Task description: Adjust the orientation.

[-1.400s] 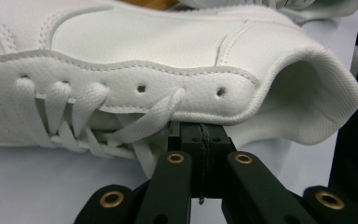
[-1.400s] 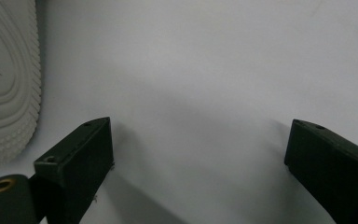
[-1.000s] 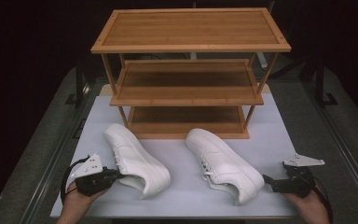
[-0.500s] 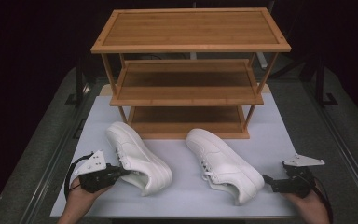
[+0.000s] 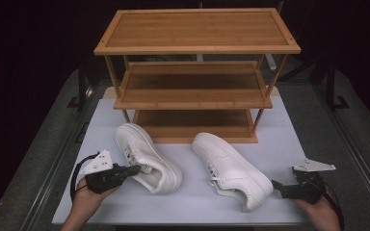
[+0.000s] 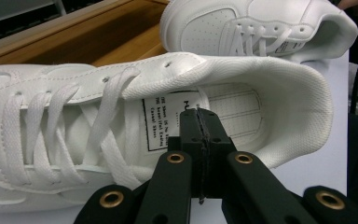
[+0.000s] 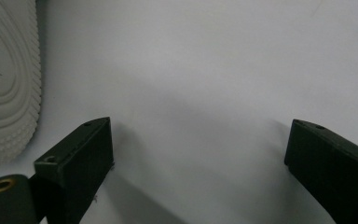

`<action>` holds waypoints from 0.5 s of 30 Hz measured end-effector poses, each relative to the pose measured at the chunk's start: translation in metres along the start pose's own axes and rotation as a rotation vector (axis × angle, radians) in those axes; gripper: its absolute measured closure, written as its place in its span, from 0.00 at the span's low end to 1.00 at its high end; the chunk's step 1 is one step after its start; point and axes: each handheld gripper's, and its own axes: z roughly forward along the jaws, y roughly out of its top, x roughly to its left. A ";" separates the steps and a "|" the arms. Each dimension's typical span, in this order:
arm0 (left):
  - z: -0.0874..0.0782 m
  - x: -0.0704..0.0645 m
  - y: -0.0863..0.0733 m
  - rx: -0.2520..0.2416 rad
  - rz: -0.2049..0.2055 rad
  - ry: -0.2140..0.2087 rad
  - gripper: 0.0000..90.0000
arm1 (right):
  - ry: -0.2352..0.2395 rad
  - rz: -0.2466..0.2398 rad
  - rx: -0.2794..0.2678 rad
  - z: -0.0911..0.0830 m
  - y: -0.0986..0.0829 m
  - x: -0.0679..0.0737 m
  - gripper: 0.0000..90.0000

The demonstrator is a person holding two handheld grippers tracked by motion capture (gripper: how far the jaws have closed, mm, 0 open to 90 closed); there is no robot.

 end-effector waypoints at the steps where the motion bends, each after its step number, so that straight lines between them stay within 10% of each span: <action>1: 0.001 0.000 0.001 -0.003 0.001 -0.001 1.00 | 0.000 -0.001 0.000 0.000 0.000 0.000 0.08; 15: 0.018 -0.009 0.015 0.011 0.021 -0.038 0.94 | 0.000 0.001 -0.001 0.000 0.000 0.000 0.08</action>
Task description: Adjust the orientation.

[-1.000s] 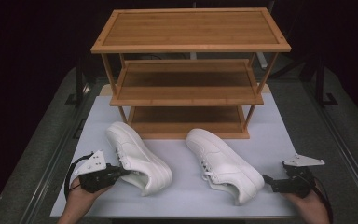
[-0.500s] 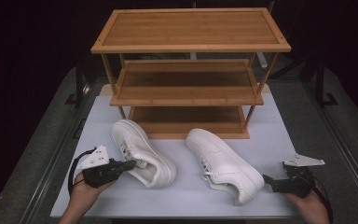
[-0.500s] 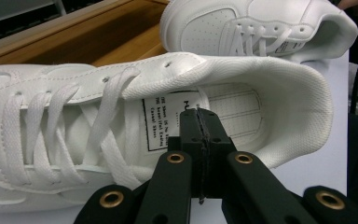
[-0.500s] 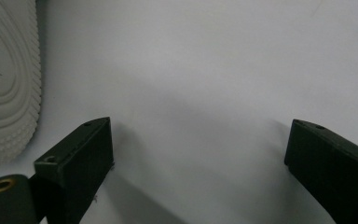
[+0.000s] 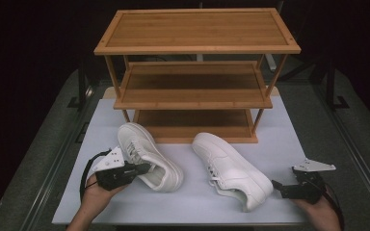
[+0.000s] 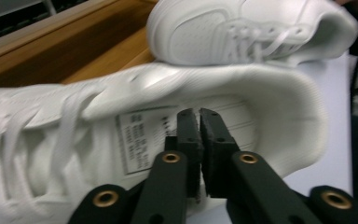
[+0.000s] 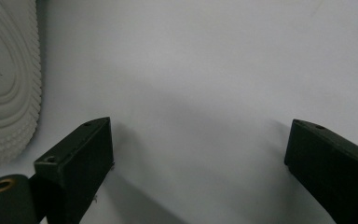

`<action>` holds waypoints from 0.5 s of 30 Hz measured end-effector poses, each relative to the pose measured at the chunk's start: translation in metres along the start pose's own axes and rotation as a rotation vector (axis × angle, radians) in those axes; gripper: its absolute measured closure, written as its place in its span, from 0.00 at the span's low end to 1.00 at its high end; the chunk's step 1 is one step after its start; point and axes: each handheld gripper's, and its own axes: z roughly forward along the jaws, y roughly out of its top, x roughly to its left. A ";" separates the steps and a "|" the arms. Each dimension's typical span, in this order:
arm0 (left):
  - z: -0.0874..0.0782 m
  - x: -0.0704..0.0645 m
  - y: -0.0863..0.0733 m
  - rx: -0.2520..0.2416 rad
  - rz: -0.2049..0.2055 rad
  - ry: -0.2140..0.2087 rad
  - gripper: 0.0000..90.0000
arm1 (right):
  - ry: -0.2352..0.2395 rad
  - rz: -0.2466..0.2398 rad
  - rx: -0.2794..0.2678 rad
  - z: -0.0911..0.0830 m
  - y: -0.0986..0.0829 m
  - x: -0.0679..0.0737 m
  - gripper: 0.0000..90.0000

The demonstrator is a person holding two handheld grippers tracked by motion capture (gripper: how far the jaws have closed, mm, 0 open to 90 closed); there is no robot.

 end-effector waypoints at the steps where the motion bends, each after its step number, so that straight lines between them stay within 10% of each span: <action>1: -0.001 -0.002 0.001 -0.005 0.001 -0.008 0.91 | 0.000 0.000 0.000 0.000 0.000 0.000 0.08; 15: 0.013 -0.034 -0.001 0.010 0.010 -0.174 0.59 | 0.000 0.000 0.000 0.000 0.000 0.000 0.08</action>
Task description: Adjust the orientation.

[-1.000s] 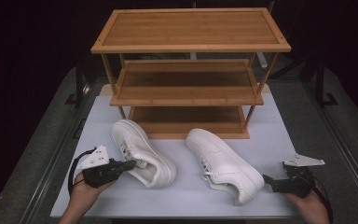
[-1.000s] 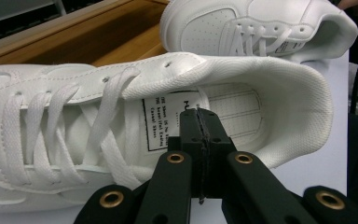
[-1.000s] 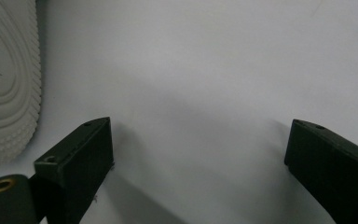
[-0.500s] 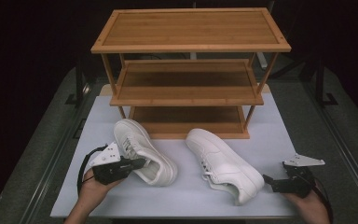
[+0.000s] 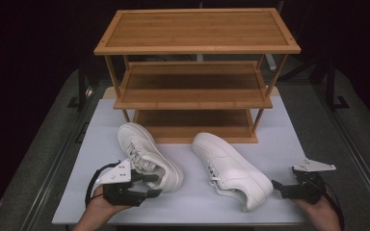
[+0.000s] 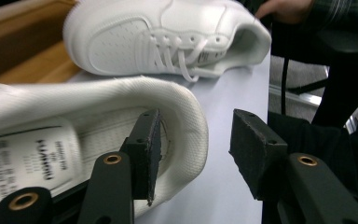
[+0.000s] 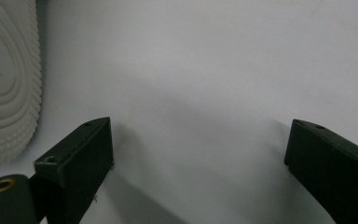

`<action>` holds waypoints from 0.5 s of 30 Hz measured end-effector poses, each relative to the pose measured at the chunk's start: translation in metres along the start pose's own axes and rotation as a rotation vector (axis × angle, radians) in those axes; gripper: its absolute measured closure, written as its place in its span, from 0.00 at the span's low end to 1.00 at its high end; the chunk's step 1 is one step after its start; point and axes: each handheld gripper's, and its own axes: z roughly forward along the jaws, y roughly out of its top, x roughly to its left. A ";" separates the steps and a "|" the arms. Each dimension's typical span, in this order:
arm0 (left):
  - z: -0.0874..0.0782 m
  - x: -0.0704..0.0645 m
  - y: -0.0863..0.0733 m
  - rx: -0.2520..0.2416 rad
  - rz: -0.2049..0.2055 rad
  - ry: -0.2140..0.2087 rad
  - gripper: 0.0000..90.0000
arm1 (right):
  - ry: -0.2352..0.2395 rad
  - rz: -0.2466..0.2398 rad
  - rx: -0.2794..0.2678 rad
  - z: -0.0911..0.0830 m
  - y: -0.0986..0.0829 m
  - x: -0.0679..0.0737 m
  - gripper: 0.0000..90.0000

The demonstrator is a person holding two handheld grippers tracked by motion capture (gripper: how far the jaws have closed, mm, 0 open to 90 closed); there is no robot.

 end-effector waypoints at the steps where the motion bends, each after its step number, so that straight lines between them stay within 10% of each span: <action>1: 0.003 0.000 0.000 0.007 -0.002 -0.005 0.60 | 0.000 0.000 0.000 0.000 0.000 0.000 0.08; 5: 0.010 0.003 -0.001 0.018 0.002 -0.019 0.85 | 0.000 0.000 0.000 0.000 0.000 0.000 0.08; 15: 0.011 -0.002 0.003 0.032 -0.005 -0.012 0.88 | 0.000 0.000 0.000 0.000 0.000 0.000 0.08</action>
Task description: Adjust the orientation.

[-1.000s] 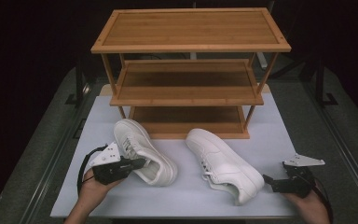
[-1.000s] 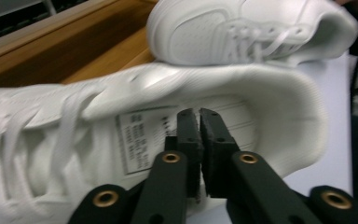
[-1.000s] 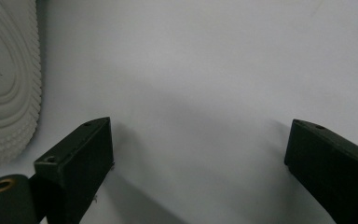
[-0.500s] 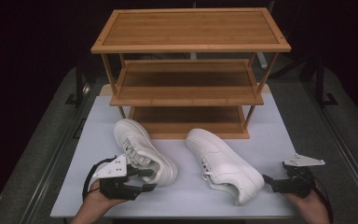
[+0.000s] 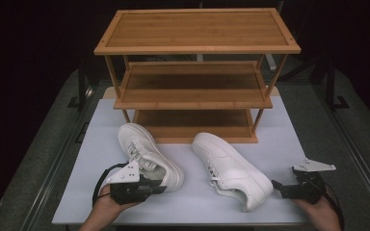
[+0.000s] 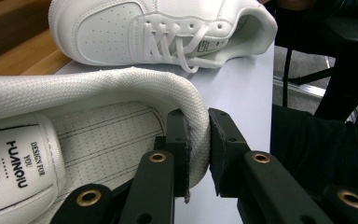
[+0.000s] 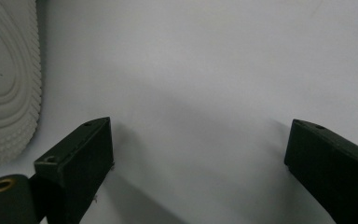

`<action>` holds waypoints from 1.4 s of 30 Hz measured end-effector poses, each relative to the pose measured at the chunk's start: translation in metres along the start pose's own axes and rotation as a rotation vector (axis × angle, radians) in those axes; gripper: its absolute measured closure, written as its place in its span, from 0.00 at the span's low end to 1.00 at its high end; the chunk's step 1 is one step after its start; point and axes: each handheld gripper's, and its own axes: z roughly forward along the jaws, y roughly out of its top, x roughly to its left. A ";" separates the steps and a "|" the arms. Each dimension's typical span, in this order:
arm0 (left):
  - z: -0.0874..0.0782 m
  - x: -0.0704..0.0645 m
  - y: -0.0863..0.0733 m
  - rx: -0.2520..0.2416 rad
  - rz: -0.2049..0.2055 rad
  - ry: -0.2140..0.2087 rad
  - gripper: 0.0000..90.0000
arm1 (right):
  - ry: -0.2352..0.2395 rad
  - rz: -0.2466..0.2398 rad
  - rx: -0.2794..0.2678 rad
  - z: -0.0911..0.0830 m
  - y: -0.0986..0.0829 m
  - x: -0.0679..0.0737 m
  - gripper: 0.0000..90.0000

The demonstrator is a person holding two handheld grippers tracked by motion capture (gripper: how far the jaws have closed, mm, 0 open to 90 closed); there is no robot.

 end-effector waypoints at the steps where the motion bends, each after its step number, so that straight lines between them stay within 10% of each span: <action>1: 0.001 -0.001 0.001 -0.001 0.000 -0.007 0.88 | 0.000 0.000 0.000 0.000 0.000 0.000 0.08; 10: 0.014 -0.022 0.011 0.017 0.044 -0.111 0.88 | 0.000 0.000 0.000 0.000 0.000 0.000 0.08; 20: 0.012 -0.021 0.011 -0.025 0.057 -0.105 0.79 | 0.000 -0.001 -0.001 0.000 0.000 0.000 0.08; 27: -0.020 -0.013 0.010 -0.087 0.028 -0.068 0.97 | 0.000 -0.001 -0.001 0.000 0.000 0.000 0.08; 34: -0.055 0.023 -0.013 -0.054 -0.079 0.179 1.00 | 0.000 0.000 0.000 0.000 0.000 0.000 0.08; 42: -0.054 0.072 -0.027 0.008 -0.180 0.352 1.00 | 0.000 0.000 0.000 0.000 0.000 0.000 0.08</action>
